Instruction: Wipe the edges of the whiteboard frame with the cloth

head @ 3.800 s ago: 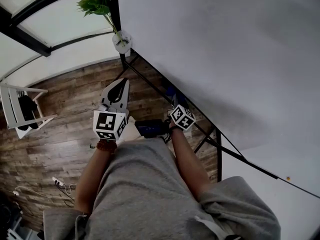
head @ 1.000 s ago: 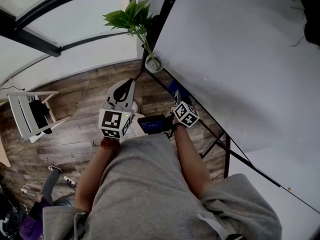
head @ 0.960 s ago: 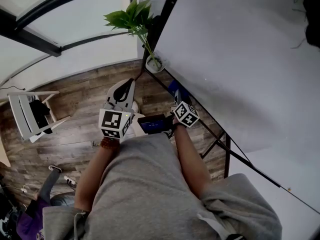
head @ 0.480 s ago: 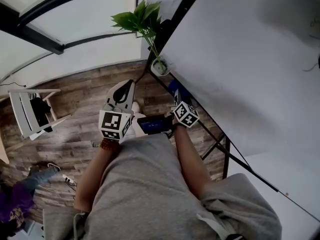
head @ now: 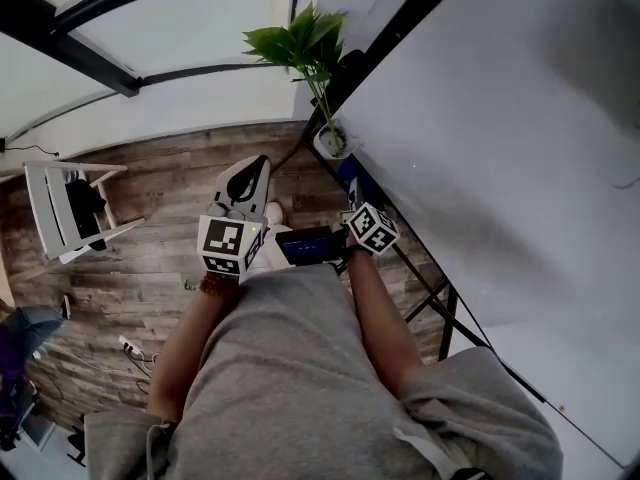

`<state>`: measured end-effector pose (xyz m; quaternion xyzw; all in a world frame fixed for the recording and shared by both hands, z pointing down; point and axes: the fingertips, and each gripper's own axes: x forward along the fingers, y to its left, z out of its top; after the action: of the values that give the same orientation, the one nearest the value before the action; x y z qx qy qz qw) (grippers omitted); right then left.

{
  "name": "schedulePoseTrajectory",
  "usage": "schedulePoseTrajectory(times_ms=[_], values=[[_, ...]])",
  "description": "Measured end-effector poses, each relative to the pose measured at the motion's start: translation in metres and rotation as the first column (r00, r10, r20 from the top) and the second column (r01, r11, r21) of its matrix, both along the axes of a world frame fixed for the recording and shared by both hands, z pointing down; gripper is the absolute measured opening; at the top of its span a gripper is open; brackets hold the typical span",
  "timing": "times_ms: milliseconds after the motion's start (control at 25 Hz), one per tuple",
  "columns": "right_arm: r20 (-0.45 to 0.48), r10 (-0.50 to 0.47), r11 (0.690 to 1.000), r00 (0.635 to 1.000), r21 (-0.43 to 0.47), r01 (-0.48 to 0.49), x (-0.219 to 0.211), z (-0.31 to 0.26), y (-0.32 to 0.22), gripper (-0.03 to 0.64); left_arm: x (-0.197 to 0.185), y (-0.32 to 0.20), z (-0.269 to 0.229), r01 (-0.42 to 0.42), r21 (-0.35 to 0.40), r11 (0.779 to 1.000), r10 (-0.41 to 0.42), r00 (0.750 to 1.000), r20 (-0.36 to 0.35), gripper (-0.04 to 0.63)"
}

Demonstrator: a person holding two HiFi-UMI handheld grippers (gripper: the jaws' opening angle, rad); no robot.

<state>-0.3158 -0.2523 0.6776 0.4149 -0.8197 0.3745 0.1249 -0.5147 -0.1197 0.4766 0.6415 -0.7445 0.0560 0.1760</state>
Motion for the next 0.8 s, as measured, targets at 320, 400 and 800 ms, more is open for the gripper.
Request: schedulePoseTrajectory(times_ms=[320,400,800], values=[[0.021,-0.017,1.000,1.000,-0.004,0.017,-0.020,0.000,-0.001,0.080,-0.005,0.003,-0.003,0.000,-0.023,1.000,0.001,1.000,0.022,0.009],[0.027,-0.025,1.000,0.999,-0.002,0.025,-0.027,0.000,-0.002,0.080,-0.008,0.005,-0.003,0.004,-0.026,1.000,-0.003,1.000,0.028,0.009],[0.060,-0.060,0.998,0.996,0.015,0.059,-0.072,0.002,-0.012,0.080,-0.037,0.018,0.005,0.058,-0.020,0.998,-0.057,0.998,0.014,0.009]])
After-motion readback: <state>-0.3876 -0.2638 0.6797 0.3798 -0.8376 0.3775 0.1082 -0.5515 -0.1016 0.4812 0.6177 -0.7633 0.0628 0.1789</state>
